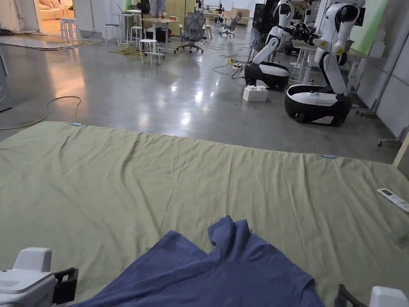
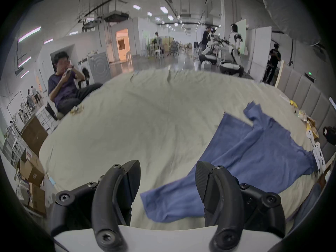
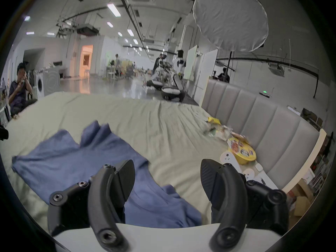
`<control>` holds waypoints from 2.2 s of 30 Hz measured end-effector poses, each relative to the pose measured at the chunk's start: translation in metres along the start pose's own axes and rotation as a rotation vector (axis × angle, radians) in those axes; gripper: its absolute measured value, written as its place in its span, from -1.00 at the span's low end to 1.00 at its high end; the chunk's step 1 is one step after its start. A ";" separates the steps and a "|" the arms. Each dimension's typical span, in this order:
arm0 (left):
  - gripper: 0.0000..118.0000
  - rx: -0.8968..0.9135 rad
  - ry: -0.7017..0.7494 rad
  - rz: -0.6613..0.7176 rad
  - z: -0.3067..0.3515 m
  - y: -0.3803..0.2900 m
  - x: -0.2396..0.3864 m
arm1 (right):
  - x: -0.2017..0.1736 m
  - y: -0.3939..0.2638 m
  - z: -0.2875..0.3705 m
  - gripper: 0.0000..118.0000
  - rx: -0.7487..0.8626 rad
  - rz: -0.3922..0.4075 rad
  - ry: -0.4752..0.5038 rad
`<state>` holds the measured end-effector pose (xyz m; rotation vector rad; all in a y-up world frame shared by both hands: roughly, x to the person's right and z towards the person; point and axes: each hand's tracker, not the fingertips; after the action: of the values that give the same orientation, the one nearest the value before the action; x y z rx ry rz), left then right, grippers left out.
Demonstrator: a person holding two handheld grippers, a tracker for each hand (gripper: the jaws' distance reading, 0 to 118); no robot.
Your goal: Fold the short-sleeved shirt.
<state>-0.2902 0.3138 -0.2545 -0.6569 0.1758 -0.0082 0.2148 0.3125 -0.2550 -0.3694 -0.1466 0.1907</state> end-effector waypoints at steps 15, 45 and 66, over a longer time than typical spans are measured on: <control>-0.95 0.473 -0.073 -0.071 0.048 0.033 0.087 | -0.061 0.050 0.012 -0.83 0.296 -0.106 0.067; -0.97 -0.113 -0.045 0.284 -0.025 -0.030 -0.054 | -0.083 0.030 -0.024 -0.96 0.158 -0.017 0.193; 0.04 -0.454 0.096 0.245 -0.093 -0.070 -0.044 | -0.098 0.008 -0.036 -0.96 0.053 0.034 0.220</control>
<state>-0.3457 0.2045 -0.2767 -1.0843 0.3561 0.2419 0.1249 0.2871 -0.3018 -0.3379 0.0811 0.1855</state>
